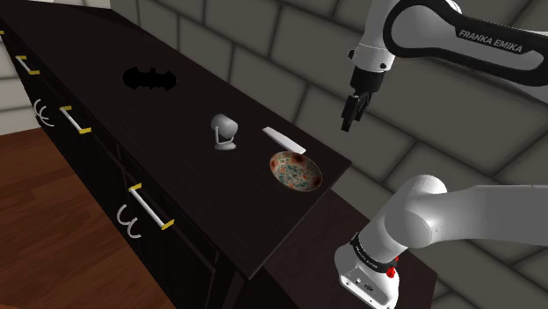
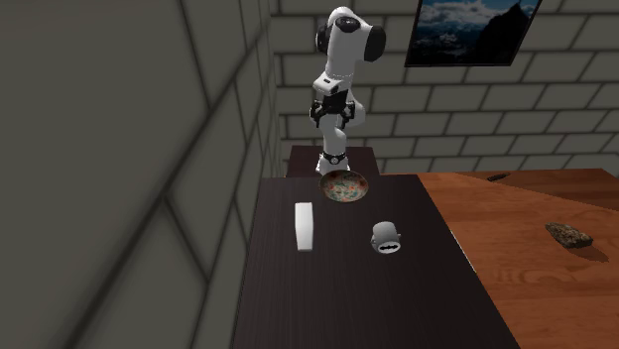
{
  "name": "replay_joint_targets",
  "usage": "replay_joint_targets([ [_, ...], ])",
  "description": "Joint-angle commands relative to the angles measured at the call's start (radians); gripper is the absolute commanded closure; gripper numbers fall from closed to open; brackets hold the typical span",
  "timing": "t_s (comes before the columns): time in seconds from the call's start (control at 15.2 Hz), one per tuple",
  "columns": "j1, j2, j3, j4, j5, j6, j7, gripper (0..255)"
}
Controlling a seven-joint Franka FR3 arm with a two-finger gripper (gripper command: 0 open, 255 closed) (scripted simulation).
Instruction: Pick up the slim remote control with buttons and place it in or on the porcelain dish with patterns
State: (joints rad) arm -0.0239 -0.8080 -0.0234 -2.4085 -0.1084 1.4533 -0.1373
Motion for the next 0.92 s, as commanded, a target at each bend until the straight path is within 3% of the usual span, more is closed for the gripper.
replay_joint_targets([
  [0.0, 0.0, 0.0, 0.0, 0.0, 0.0, 0.0, 0.0, 0],
  [0.86, -0.012, 0.367, -0.107, -0.038, -0.013, 0.481, -0.058, 0],
])
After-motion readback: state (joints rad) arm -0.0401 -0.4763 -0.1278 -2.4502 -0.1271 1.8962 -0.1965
